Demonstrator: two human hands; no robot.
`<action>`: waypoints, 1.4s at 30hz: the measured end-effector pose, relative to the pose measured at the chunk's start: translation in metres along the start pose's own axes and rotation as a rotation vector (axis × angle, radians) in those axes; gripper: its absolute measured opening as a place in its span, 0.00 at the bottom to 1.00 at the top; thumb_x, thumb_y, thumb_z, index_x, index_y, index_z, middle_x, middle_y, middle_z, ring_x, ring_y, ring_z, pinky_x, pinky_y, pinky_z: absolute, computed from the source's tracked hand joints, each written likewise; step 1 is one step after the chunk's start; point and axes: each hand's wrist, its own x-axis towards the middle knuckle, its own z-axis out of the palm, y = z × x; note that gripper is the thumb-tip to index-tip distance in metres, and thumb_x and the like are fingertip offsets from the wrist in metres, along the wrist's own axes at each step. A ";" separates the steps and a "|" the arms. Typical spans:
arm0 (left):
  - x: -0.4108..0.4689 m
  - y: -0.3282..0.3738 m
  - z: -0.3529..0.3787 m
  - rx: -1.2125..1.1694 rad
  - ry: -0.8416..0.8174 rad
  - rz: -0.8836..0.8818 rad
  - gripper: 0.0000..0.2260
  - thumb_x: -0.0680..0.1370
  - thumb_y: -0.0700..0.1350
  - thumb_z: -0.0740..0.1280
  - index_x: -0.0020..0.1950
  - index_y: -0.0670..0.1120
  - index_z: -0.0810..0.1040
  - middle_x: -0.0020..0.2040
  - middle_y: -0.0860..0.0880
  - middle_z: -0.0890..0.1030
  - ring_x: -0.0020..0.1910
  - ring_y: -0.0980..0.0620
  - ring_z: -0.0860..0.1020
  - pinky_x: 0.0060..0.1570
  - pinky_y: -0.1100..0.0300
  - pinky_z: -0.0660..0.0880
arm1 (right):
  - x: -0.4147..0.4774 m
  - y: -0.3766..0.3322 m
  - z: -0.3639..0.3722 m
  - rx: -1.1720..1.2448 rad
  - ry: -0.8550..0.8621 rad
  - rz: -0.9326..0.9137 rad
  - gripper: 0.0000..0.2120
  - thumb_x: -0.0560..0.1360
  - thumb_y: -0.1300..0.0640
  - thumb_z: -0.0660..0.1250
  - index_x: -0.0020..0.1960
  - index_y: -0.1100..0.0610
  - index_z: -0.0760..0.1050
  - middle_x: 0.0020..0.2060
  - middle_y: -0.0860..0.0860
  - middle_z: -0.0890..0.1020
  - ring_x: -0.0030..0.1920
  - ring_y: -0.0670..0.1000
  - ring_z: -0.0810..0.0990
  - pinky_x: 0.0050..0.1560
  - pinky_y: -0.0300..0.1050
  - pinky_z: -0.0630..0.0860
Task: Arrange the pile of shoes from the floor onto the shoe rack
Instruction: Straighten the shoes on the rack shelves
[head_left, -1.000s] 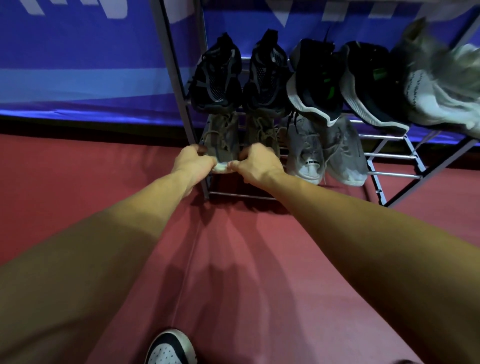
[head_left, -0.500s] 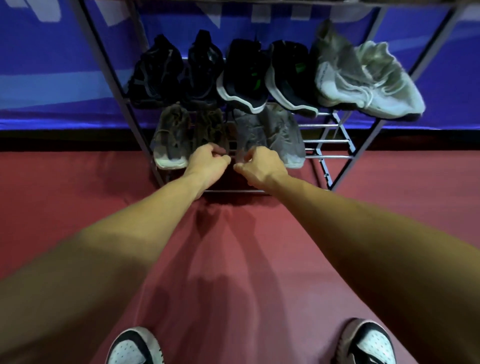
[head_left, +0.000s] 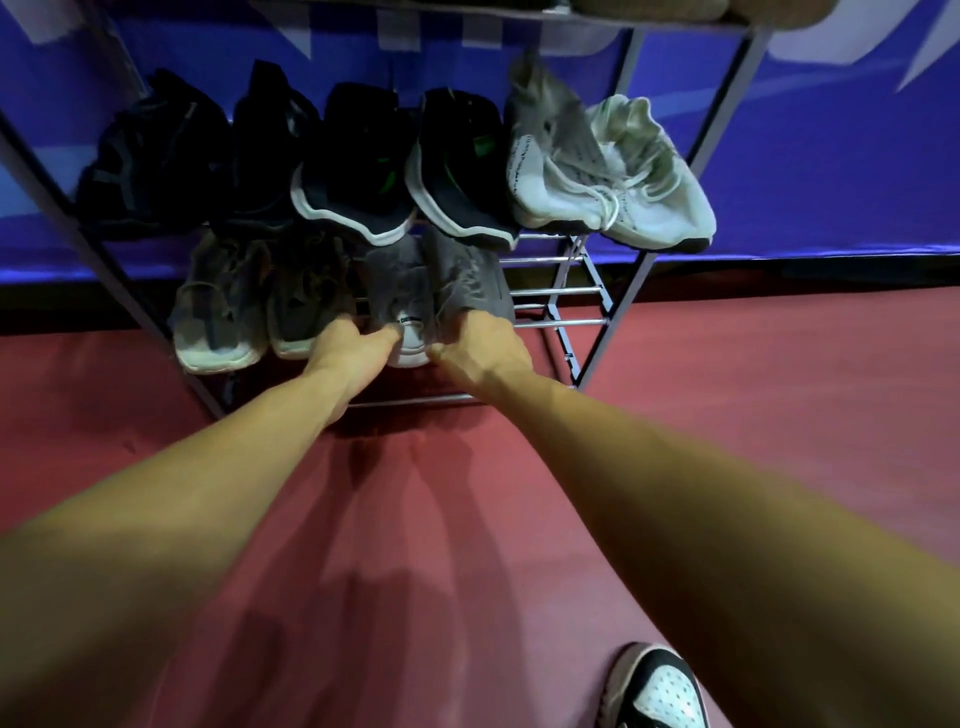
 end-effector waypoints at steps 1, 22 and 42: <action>0.001 0.001 0.003 0.033 0.022 -0.002 0.22 0.73 0.57 0.68 0.60 0.43 0.79 0.56 0.40 0.82 0.56 0.38 0.80 0.51 0.51 0.76 | 0.001 -0.001 0.001 0.003 0.010 0.002 0.20 0.75 0.45 0.68 0.60 0.56 0.79 0.58 0.59 0.82 0.59 0.62 0.80 0.54 0.51 0.76; 0.003 0.010 -0.017 -0.598 -0.116 -0.371 0.04 0.73 0.41 0.62 0.45 0.45 0.76 0.35 0.47 0.77 0.27 0.53 0.70 0.22 0.68 0.65 | 0.008 -0.017 0.012 0.321 -0.149 -0.030 0.22 0.75 0.43 0.70 0.58 0.60 0.81 0.52 0.58 0.86 0.52 0.60 0.84 0.56 0.55 0.81; 0.004 0.003 -0.040 -1.013 -0.175 -0.294 0.13 0.73 0.60 0.65 0.51 0.54 0.80 0.44 0.56 0.80 0.38 0.57 0.75 0.31 0.65 0.66 | 0.021 -0.026 0.010 1.223 0.201 0.421 0.10 0.75 0.56 0.71 0.36 0.56 0.74 0.20 0.47 0.73 0.23 0.49 0.68 0.29 0.45 0.66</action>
